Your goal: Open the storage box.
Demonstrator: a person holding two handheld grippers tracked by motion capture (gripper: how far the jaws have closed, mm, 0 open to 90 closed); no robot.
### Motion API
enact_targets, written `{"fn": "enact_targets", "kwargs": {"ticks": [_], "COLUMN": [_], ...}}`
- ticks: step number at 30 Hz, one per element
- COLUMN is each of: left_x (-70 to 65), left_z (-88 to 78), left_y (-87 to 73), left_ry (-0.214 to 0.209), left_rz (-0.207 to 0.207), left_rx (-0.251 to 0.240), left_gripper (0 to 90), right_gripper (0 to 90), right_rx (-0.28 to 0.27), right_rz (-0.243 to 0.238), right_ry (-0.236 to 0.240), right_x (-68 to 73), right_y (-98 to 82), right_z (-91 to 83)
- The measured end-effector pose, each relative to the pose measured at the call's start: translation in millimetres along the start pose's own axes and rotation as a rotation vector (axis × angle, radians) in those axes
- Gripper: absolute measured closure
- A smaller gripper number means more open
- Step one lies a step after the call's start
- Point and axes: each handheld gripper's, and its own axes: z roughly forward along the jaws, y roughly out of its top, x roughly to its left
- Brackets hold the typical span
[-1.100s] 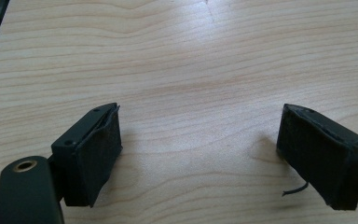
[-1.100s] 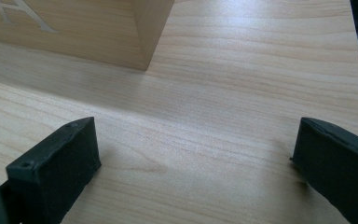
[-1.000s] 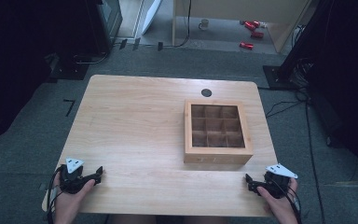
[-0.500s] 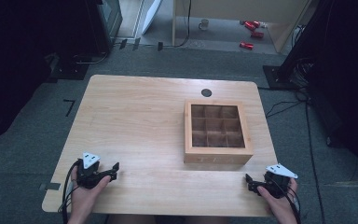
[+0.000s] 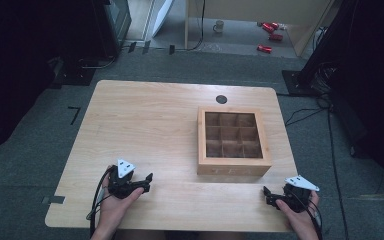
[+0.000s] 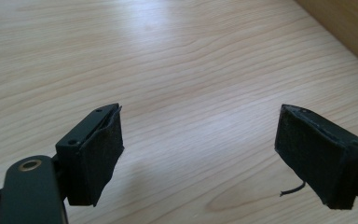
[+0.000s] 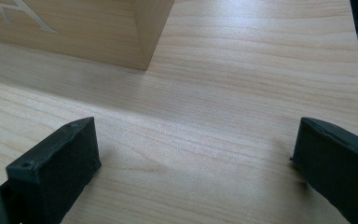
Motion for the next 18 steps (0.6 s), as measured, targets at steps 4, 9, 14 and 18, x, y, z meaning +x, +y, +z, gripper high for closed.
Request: {"fn": "enact_targets", "kwargs": {"ticks": [4, 9, 14, 18], "left_x": [-11.4, -26.3, -40.0, -49.2], "left_z": [4.3, 9.1, 13.3, 17.1], "left_y": [6.2, 13.1, 19.3, 23.4], "left_ry": [-0.019, -0.038, -0.065, -0.084], "left_rz": [0.02, 0.051, 0.071, 0.083], "left_rx": [-0.005, -0.002, -0.009, -0.01], "left_gripper": [15.8, 15.8, 15.7, 15.8], "right_gripper": [0.0, 0.1, 0.1, 0.1], "right_rx": [0.0, 0.0, 0.0, 0.0], "right_rz": [0.0, 0.0, 0.0, 0.0], "right_ry": [0.0, 0.0, 0.0, 0.0], "right_x": [0.0, 0.0, 0.0, 0.0], "right_y": [0.0, 0.0, 0.0, 0.0], "right_z": [0.0, 0.0, 0.0, 0.0]}}
